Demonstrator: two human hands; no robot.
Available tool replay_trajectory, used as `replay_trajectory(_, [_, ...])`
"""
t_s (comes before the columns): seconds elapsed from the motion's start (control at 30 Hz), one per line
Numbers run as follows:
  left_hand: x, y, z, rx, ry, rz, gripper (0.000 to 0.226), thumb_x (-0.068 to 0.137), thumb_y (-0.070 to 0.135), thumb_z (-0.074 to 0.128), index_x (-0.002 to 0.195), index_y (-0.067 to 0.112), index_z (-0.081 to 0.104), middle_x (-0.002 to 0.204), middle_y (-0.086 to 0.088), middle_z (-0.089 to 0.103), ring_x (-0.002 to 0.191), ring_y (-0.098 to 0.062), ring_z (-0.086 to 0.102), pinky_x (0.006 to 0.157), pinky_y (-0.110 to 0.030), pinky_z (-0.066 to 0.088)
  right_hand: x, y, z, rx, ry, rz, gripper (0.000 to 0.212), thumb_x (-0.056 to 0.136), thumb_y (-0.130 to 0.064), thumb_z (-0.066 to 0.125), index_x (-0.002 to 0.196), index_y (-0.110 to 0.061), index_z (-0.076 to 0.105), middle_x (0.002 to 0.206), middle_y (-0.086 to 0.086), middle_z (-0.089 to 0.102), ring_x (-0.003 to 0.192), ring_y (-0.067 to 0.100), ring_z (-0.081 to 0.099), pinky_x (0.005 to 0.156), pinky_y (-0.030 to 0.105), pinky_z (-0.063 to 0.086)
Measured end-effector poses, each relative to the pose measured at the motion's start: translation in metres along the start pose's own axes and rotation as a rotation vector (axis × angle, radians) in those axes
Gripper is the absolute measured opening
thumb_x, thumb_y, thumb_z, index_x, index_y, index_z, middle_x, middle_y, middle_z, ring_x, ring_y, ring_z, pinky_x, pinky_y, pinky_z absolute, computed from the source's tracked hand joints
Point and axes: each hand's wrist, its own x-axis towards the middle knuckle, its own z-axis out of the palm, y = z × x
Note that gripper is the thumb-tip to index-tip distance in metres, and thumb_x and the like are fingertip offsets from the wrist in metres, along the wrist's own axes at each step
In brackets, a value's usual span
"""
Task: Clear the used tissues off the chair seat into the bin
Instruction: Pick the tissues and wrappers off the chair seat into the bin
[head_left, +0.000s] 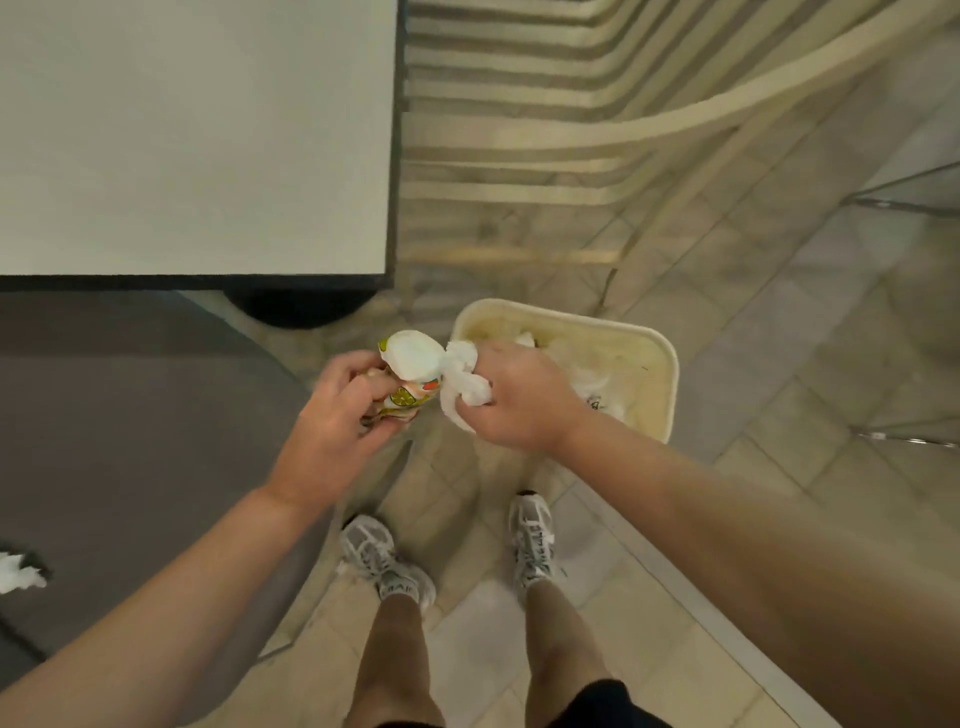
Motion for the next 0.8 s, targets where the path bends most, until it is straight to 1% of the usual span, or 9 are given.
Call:
replay_trajectory(0.07, [0.010, 0.014, 0.021, -0.006, -0.071, 0.071, 0.045, 0.068, 0.004, 0.076, 0.104, 0.022, 0.056, 0.117, 0.024, 0.039, 0.106, 0.012, 0.039, 0.092, 0.001, 0.028, -0.017, 0.026, -0.016, 0.001, 0.038, 0.043, 0.038, 0.073, -0.035, 0.041, 0.074, -0.004, 0.063, 0.072, 0.011, 0.062, 0.061, 0.029, 0.060, 0.051, 0.027, 0.043])
replay_trajectory(0.1, [0.016, 0.020, 0.030, -0.002, -0.109, 0.104, 0.045, 0.068, 0.000, 0.076, 0.105, 0.018, 0.057, 0.116, 0.013, 0.042, 0.107, 0.005, 0.041, 0.094, -0.001, 0.027, -0.025, 0.040, -0.024, -0.004, 0.040, 0.079, 0.033, 0.074, -0.033, 0.046, 0.076, -0.004, 0.062, 0.077, 0.011, 0.060, 0.062, 0.030, 0.059, 0.050, 0.028, 0.042])
replay_trajectory(0.2, [0.040, 0.040, 0.055, 0.020, -0.221, 0.243, 0.039, 0.073, 0.008, 0.065, 0.107, 0.020, 0.052, 0.119, -0.002, 0.037, 0.109, -0.016, 0.042, 0.096, -0.011, 0.029, -0.041, 0.076, -0.035, -0.011, 0.045, 0.185, 0.012, 0.078, -0.010, 0.059, 0.087, -0.002, 0.060, 0.096, 0.013, 0.051, 0.071, 0.033, 0.056, 0.058, 0.042, 0.050])
replay_trajectory(0.33, [0.065, 0.053, 0.082, 0.127, -0.404, 0.264, 0.046, 0.075, 0.002, 0.064, 0.112, 0.025, 0.051, 0.121, -0.016, 0.048, 0.110, -0.026, 0.046, 0.093, -0.027, 0.038, -0.052, 0.103, -0.034, 0.056, 0.083, 0.320, 0.041, 0.077, 0.009, 0.057, 0.115, -0.004, 0.048, 0.111, 0.013, 0.044, 0.086, 0.031, 0.052, 0.072, 0.044, 0.048])
replay_trajectory(0.4, [0.073, 0.050, 0.094, 0.184, -0.481, 0.214, 0.038, 0.079, 0.001, 0.065, 0.111, 0.019, 0.060, 0.123, -0.020, 0.051, 0.111, -0.035, 0.049, 0.095, -0.037, 0.040, -0.055, 0.110, -0.028, 0.054, 0.049, 0.327, 0.037, 0.078, 0.012, 0.051, 0.110, -0.005, 0.047, 0.105, 0.010, 0.038, 0.079, 0.024, 0.045, 0.069, 0.037, 0.044])
replay_trajectory(0.47, [0.078, 0.044, 0.105, 0.254, -0.573, 0.256, 0.020, 0.084, 0.012, 0.058, 0.102, 0.009, 0.068, 0.120, -0.021, 0.056, 0.102, -0.041, 0.053, 0.088, -0.049, 0.046, -0.055, 0.117, -0.017, 0.020, -0.036, 0.325, 0.030, 0.080, 0.011, 0.047, 0.105, -0.005, 0.050, 0.104, 0.009, 0.036, 0.072, 0.017, 0.037, 0.069, 0.031, 0.037])
replay_trajectory(0.57, [0.084, 0.035, 0.122, 0.289, -0.640, 0.266, 0.033, 0.087, 0.024, 0.046, 0.097, 0.006, 0.072, 0.118, -0.021, 0.060, 0.100, -0.043, 0.057, 0.088, -0.050, 0.048, -0.048, 0.123, 0.000, -0.039, -0.169, 0.388, 0.029, 0.086, 0.001, 0.049, 0.115, -0.002, 0.051, 0.129, 0.014, 0.036, 0.078, 0.016, 0.042, 0.067, 0.024, 0.036])
replay_trajectory(0.67, [0.087, 0.029, 0.138, 0.332, -0.629, 0.192, 0.028, 0.091, 0.016, 0.051, 0.113, 0.009, 0.066, 0.134, -0.018, 0.050, 0.122, -0.040, 0.043, 0.104, -0.043, 0.032, -0.042, 0.131, 0.012, -0.187, -0.333, 0.435, 0.037, 0.091, -0.013, 0.049, 0.127, -0.004, 0.048, 0.138, 0.016, 0.033, 0.107, 0.029, 0.049, 0.084, 0.031, 0.043])
replay_trajectory(0.8, [0.096, 0.028, 0.143, 0.454, -0.684, 0.123, 0.039, 0.095, 0.023, 0.042, 0.132, 0.016, 0.050, 0.148, -0.009, 0.033, 0.132, -0.036, 0.025, 0.111, -0.039, 0.019, -0.037, 0.135, 0.012, -0.332, -0.456, 0.431, 0.046, 0.092, -0.017, 0.043, 0.137, -0.005, 0.041, 0.144, 0.019, 0.033, 0.117, 0.033, 0.048, 0.094, 0.037, 0.044])
